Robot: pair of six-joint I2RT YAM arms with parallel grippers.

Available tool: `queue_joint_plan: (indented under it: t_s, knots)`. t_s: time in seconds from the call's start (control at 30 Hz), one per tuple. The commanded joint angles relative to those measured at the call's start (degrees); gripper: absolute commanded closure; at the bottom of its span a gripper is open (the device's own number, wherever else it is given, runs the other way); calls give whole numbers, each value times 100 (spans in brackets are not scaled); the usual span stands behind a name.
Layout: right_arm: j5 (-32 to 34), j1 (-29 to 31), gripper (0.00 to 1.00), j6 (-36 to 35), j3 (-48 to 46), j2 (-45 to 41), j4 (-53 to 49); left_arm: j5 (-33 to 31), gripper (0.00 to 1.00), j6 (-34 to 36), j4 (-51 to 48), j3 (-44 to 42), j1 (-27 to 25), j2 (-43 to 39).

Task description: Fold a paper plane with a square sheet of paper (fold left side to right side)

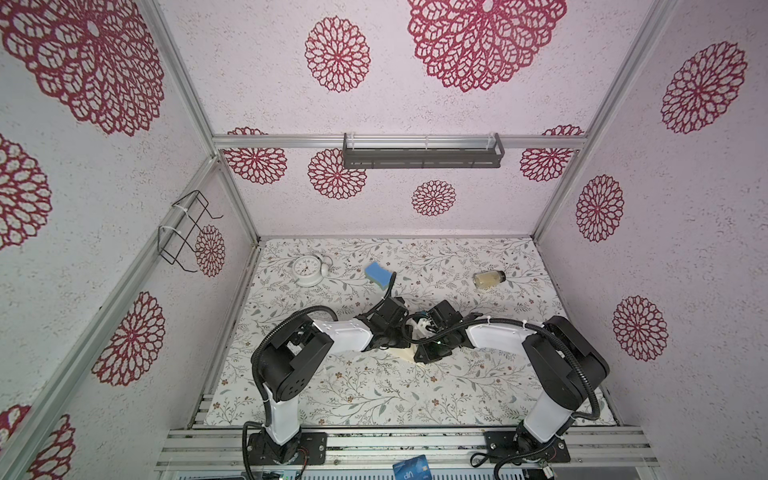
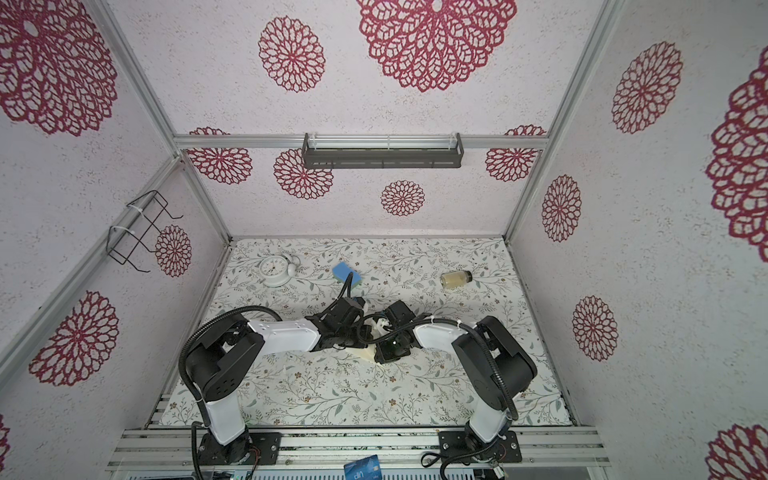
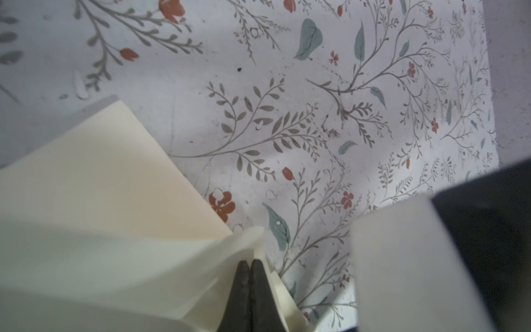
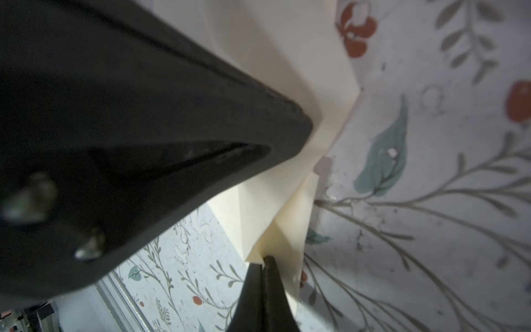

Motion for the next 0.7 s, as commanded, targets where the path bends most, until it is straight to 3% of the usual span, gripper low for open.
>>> queue_joint_plan:
  t_s: [0.0,0.37,0.57,0.67]
  knots:
    - [-107,7,100,-189,-8,136,-307,-286,100,98,-287,91,84,156]
    - [-174,-37,99,-125,9,94,-281,-663,100,-405,-387,-353,153,21]
    - [-146,-37,74,45,39,-240,-246,-807,100,-829,-62,-726,142,-256]
    - [-14,-37,68,134,35,-525,-255,-816,100,-885,-23,-749,134,-283]
